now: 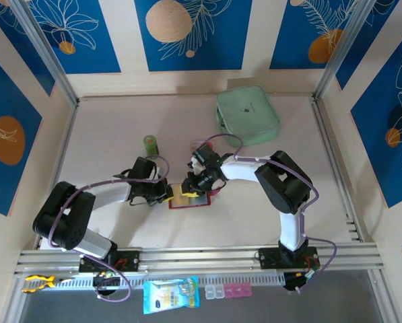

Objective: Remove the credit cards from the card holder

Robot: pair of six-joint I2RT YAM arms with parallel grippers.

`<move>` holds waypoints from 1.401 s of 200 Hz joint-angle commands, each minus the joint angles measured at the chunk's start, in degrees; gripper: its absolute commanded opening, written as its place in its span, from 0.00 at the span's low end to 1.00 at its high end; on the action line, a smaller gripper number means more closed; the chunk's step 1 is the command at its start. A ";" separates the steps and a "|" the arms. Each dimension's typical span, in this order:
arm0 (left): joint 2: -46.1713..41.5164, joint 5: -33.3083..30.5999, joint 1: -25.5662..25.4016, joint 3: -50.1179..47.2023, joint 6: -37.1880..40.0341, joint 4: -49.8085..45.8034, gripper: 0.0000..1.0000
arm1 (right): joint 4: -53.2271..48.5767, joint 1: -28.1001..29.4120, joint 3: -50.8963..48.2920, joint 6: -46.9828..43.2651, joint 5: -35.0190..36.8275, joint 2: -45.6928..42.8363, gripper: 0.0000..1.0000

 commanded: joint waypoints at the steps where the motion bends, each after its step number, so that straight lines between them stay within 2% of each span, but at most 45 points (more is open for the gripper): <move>1: 0.90 0.04 0.67 0.11 1.49 -1.13 0.00 | 0.79 0.53 1.03 -0.92 -3.52 1.37 0.24; 29: 0.99 0.03 0.67 0.06 1.45 -1.15 0.00 | 0.24 0.54 1.24 -1.05 -3.26 1.54 0.23; 103: 0.71 -0.20 0.65 -0.11 1.52 -1.42 0.00 | -10.02 0.59 3.80 -4.20 6.02 0.73 0.23; 280: -1.47 0.82 0.56 3.71 2.04 -4.05 0.00 | -13.86 0.72 4.95 -5.00 7.96 -1.88 0.23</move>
